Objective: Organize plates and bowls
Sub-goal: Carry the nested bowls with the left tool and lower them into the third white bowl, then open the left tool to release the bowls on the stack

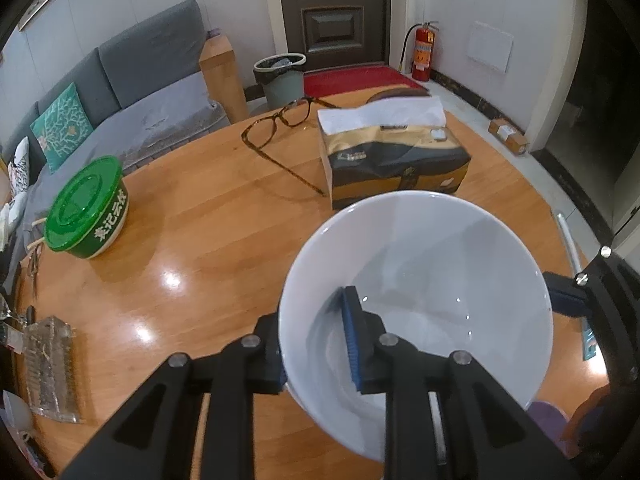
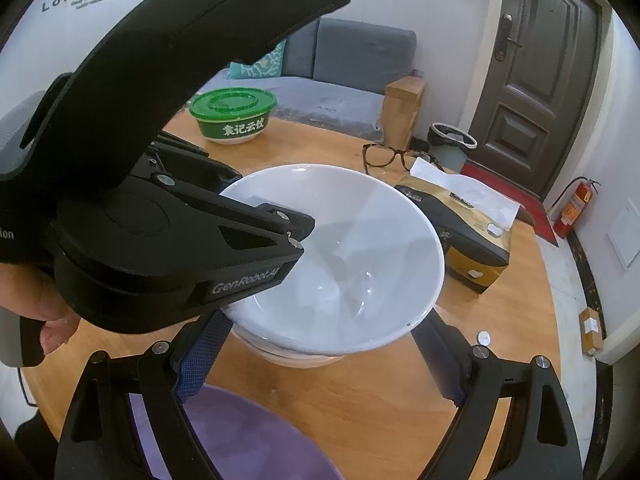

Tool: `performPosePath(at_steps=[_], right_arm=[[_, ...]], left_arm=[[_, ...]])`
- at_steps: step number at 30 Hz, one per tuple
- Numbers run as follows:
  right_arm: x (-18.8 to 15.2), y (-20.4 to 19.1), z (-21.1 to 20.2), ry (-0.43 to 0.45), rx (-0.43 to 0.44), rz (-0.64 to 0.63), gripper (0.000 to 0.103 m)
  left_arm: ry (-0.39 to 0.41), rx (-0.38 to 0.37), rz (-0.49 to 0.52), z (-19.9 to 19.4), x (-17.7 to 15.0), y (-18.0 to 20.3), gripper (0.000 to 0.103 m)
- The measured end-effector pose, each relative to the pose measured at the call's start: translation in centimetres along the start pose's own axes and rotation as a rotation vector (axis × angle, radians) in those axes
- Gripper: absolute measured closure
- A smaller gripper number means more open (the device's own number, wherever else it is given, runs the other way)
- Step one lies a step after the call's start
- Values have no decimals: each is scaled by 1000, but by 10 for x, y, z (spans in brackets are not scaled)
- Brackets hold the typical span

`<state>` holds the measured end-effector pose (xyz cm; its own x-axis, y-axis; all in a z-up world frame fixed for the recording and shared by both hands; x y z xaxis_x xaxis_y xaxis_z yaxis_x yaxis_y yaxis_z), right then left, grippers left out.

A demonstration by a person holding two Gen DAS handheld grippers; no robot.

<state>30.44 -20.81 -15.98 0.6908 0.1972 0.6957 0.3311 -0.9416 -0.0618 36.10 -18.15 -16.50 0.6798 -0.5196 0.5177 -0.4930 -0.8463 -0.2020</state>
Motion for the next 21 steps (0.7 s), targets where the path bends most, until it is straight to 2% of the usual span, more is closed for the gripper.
performPosePath(at_steps=[21], right_arm=[[1, -6, 11, -30, 4, -6, 17]], left_arm=[[-23, 40, 29, 4, -6, -8, 84]])
Point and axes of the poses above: each gripper's, at about its wrist camera, not at the fingertips, and z roughly the way its jaws point, y to its right, x to its top, the point moved 10 cm from there along z, roughly the way its jaws point, and after that the axes turned 14 degrees about z, right-handed, at the moved point
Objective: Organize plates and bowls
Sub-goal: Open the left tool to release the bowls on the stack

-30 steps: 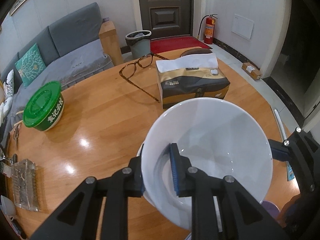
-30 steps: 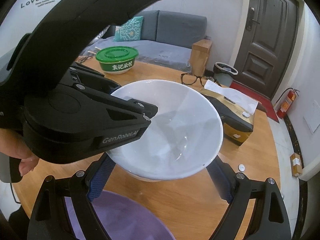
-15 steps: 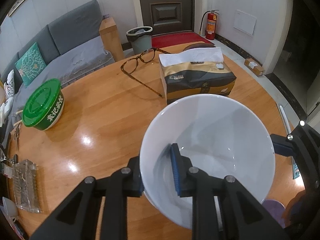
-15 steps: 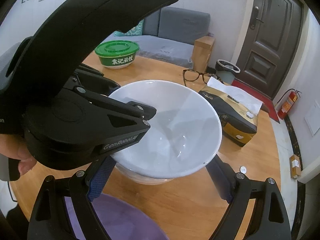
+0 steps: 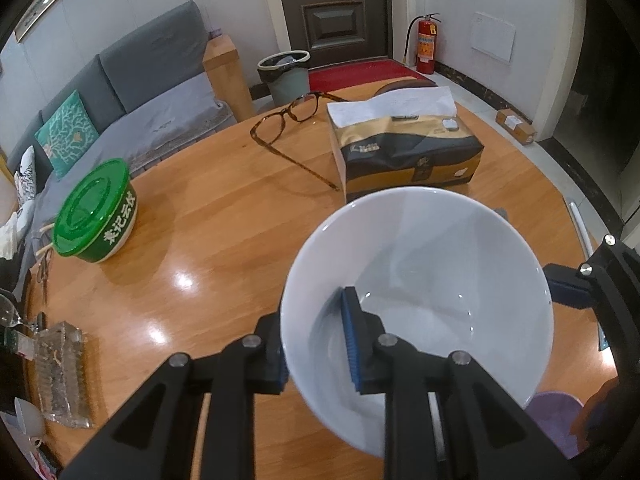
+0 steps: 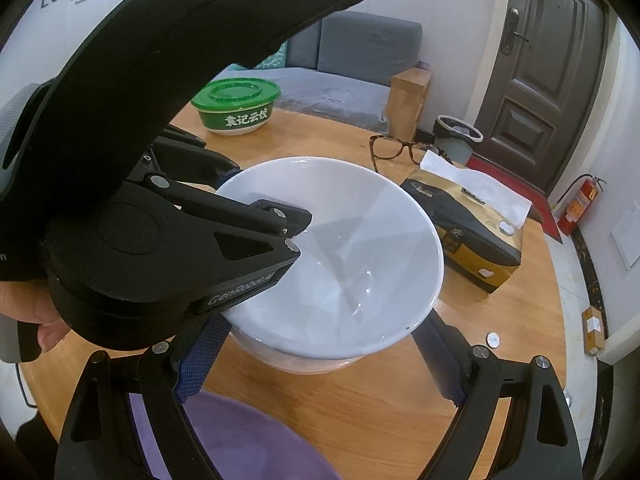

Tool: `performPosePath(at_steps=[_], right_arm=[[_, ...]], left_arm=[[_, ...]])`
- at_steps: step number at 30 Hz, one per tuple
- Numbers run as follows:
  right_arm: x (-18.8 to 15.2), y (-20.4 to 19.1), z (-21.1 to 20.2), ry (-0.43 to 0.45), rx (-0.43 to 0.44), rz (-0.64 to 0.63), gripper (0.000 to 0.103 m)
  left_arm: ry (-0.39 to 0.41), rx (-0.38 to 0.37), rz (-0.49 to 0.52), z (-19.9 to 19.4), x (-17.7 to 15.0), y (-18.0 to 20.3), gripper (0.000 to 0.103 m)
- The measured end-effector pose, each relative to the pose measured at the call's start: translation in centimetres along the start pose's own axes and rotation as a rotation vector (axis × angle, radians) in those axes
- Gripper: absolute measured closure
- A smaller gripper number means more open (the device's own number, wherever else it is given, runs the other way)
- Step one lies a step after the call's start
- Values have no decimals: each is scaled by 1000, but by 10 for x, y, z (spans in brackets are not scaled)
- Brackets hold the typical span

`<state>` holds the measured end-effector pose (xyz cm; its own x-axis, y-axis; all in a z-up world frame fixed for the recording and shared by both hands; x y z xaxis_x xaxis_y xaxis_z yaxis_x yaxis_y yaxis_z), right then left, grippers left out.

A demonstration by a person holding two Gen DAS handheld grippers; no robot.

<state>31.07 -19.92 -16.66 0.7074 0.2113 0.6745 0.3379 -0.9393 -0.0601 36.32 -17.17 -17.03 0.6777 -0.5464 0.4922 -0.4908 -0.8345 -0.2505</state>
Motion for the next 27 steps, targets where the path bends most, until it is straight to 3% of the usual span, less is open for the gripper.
performPosePath(at_steps=[27], right_arm=[[-8, -3, -9, 31, -3, -66, 17]], left_arm=[[-30, -19, -8, 17, -13, 4, 83]])
Point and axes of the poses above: each gripper's, at about its wrist camera, not at the fingertips, and z roughly the way its jaws point, y to its right, x to its top, the point moved 10 cm from there along z, roughly the way its jaws point, and after that the axes turned 14 degrees about z, right-handed, at the moved point
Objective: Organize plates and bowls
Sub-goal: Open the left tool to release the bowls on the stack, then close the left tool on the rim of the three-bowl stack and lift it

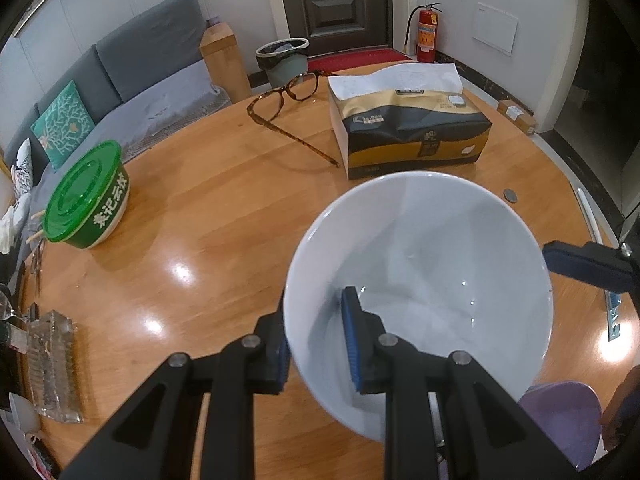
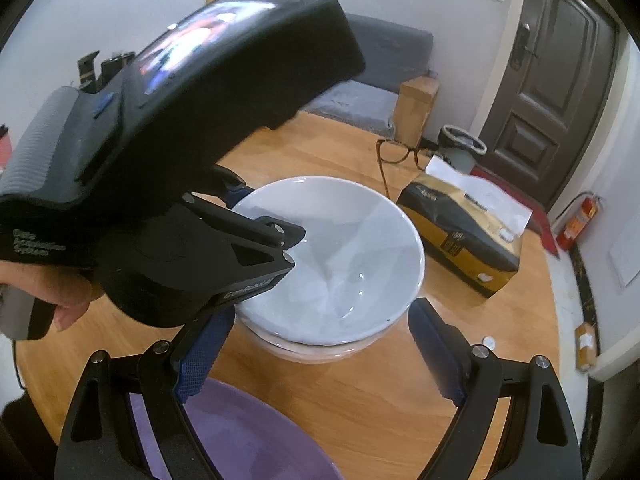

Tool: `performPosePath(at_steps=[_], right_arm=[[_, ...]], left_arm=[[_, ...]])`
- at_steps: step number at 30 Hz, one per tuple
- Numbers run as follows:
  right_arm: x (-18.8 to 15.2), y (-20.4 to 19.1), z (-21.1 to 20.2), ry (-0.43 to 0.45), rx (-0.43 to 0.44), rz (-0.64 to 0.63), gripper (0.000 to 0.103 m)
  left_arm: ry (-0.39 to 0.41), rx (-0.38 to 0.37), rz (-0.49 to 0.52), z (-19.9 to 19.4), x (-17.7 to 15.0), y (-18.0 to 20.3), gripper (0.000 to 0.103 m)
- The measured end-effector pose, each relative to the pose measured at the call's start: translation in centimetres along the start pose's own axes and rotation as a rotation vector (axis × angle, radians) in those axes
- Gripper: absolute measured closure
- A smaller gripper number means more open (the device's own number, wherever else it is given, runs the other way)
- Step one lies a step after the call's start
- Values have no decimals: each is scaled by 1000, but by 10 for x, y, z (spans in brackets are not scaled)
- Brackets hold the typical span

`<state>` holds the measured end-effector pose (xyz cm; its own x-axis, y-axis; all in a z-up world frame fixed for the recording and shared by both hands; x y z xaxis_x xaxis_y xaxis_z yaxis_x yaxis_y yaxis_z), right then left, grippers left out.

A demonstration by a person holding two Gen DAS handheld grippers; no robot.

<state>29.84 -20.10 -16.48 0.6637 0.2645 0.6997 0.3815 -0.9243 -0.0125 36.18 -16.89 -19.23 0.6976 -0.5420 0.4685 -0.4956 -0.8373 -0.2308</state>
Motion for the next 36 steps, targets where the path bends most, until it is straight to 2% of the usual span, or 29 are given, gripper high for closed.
performPosePath(at_steps=[3, 6, 10, 12, 13, 17, 23, 30, 36], right_arm=[[1, 0, -5, 8, 2, 4, 17], [2, 2, -8, 11, -11, -3, 17], [2, 7, -14, 30, -14, 1, 17], [2, 10, -17, 44, -15, 4, 17], [3, 12, -20, 64, -23, -3, 16], [1, 19, -34, 140, -40, -41, 5], [-11, 35, -39, 157, 7, -49, 5], [-20, 47, -17, 89, 107, 12, 5], [-25, 36, 3, 61, 165, -16, 5]], left_arm=[[1, 0, -2, -2, 0, 0, 81], [8, 14, -2, -5, 0, -2, 70], [26, 17, -14, -12, 1, -6, 64], [35, 26, -11, -15, 1, -8, 52], [45, 29, -6, -18, 1, -8, 50], [88, 26, -4, -26, 4, -9, 37], [108, 0, -10, -24, 7, -8, 35], [106, -28, -6, -17, 6, -4, 35], [109, -73, -18, -12, 7, -1, 35]])
Point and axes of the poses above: each gripper's, at about its wrist camera, not at the fingertips, and z roughly the way its jaws point, y to its right, x to its top, the point moved 10 cm from there along z, roughly the way its jaws point, and after that the axes turned 14 degrees about z, right-handed, at the moved point
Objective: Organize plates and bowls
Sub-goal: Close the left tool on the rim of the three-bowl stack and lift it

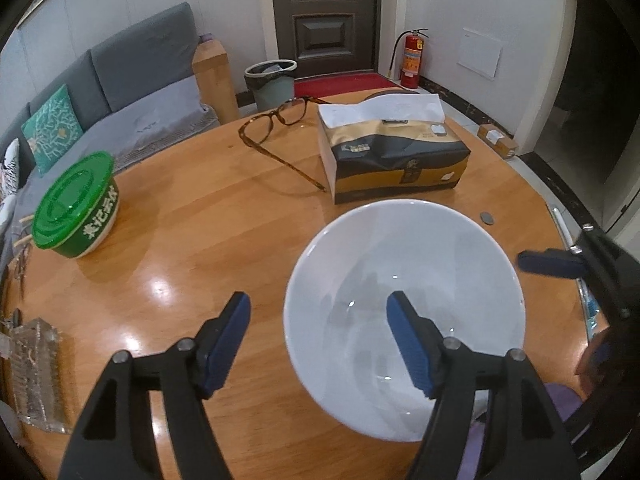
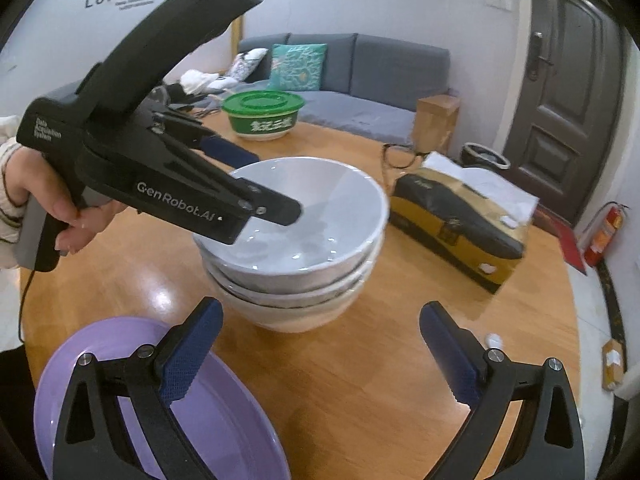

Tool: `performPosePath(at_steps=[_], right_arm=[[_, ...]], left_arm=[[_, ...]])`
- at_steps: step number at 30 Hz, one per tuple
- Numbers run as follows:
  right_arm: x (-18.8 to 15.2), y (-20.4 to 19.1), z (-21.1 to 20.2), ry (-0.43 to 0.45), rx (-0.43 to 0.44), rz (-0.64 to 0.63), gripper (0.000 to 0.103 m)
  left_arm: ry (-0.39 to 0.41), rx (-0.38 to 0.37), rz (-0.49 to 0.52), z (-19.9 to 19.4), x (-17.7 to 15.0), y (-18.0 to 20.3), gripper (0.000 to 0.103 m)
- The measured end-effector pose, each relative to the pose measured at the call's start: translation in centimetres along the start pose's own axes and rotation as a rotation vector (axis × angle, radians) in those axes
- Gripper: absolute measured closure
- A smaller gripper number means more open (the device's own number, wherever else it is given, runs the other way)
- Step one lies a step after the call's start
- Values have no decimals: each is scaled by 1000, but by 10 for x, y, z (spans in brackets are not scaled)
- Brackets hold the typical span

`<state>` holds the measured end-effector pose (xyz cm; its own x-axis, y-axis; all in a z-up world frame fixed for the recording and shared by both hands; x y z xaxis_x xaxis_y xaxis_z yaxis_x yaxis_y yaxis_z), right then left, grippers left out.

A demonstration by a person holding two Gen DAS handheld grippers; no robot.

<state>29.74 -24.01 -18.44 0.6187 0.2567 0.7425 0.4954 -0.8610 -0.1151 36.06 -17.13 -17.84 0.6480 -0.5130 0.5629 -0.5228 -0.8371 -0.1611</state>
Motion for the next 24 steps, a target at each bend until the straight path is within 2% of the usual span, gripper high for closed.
performPosePath(at_steps=[7, 11, 15, 20, 24], right_arm=[[-3, -4, 25, -46, 52, -36, 6], [-3, -8, 39, -83, 120, -38, 5], [-2, -13, 50, -104, 187, -51, 4], [-1, -13, 58, -115, 221, -44, 2], [-2, -15, 63, -134, 220, -58, 1]], left_arm=[[-15, -40, -1, 11, -1, 7, 37], [-35, -69, -5, 19, -3, 12, 55], [-43, -55, 4, 24, -4, 10, 62], [-45, -45, -1, 24, -4, 6, 71], [-49, -44, 8, 25, -4, 4, 71]])
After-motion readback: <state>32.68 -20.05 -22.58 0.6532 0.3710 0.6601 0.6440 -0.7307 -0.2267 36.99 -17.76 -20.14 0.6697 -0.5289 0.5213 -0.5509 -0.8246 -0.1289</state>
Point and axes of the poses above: each gripper's, at about its wrist camera, not at the fingertips, and z roughly the way its jaws point, y to its right, x to its top, the point moved 10 cm from there along z, roughly the way its jaws point, and after that the axes turned 14 degrees about z, right-handed, at the moved point
